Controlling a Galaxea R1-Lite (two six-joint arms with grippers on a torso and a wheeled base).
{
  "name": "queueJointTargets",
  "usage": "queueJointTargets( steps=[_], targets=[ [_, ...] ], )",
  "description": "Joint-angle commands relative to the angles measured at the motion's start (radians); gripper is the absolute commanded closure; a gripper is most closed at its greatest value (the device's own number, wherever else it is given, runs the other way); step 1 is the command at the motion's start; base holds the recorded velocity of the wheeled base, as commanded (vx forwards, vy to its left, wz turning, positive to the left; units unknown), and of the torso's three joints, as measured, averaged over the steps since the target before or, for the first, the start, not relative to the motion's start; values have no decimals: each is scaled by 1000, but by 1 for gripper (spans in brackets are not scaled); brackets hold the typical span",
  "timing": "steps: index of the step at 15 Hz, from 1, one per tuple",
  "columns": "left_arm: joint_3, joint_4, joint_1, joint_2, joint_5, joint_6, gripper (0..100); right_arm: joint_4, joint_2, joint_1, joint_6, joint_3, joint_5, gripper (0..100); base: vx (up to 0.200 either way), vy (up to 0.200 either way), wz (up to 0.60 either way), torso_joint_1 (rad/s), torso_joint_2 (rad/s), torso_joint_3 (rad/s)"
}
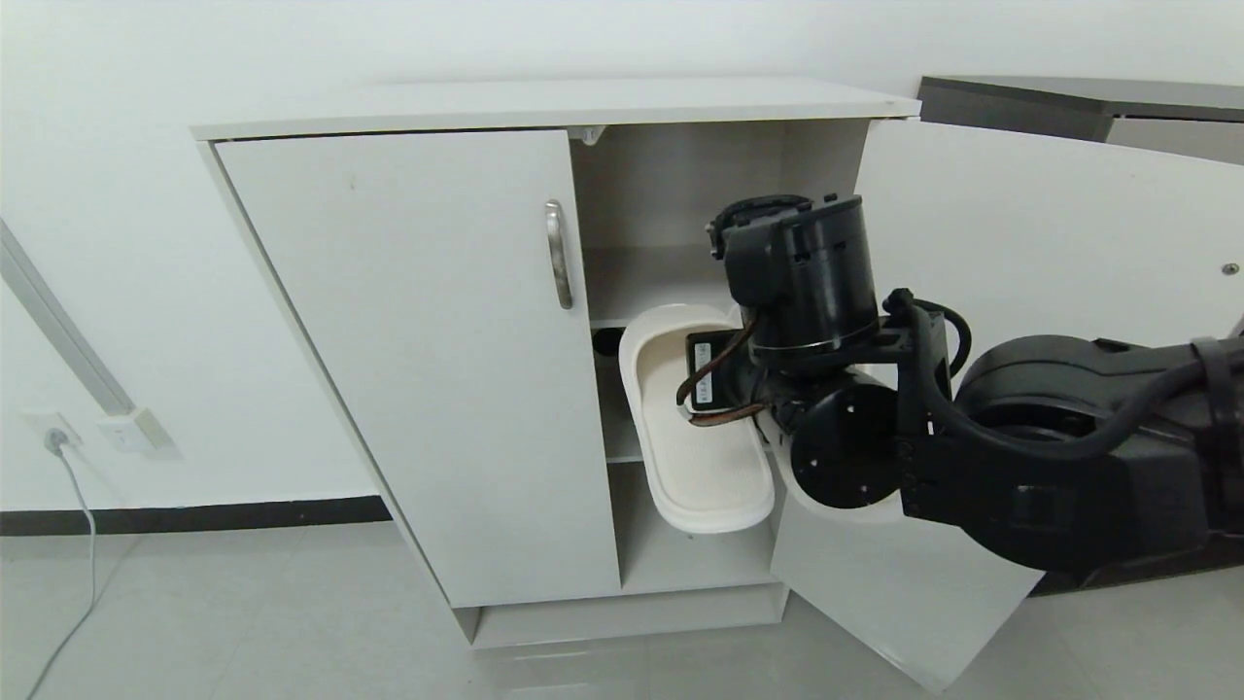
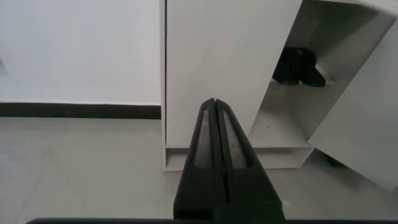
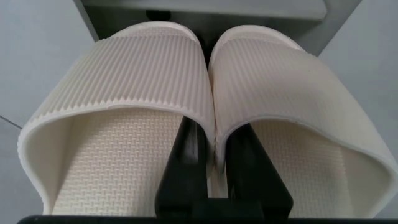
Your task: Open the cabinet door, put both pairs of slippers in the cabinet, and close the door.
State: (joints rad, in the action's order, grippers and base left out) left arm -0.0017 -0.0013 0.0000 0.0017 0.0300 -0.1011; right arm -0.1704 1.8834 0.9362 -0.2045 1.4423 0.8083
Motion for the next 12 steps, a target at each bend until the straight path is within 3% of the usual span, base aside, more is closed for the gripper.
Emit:
queueJointTargets(
  steps=[1,6,12],
  targets=[
    [0,0,0,0,1,0,100,5,5,-10,0,18,0,100,0,0,0,0,0,0],
    [0,0,0,0,-1,1,100,5,14,-20,-6,7,0,100,0,0,0,0,0,0],
    [0,0,0,0,-1,1,100,5,13,-22,-6,9,0,100,200,0,0,4,2,3]
  ],
)
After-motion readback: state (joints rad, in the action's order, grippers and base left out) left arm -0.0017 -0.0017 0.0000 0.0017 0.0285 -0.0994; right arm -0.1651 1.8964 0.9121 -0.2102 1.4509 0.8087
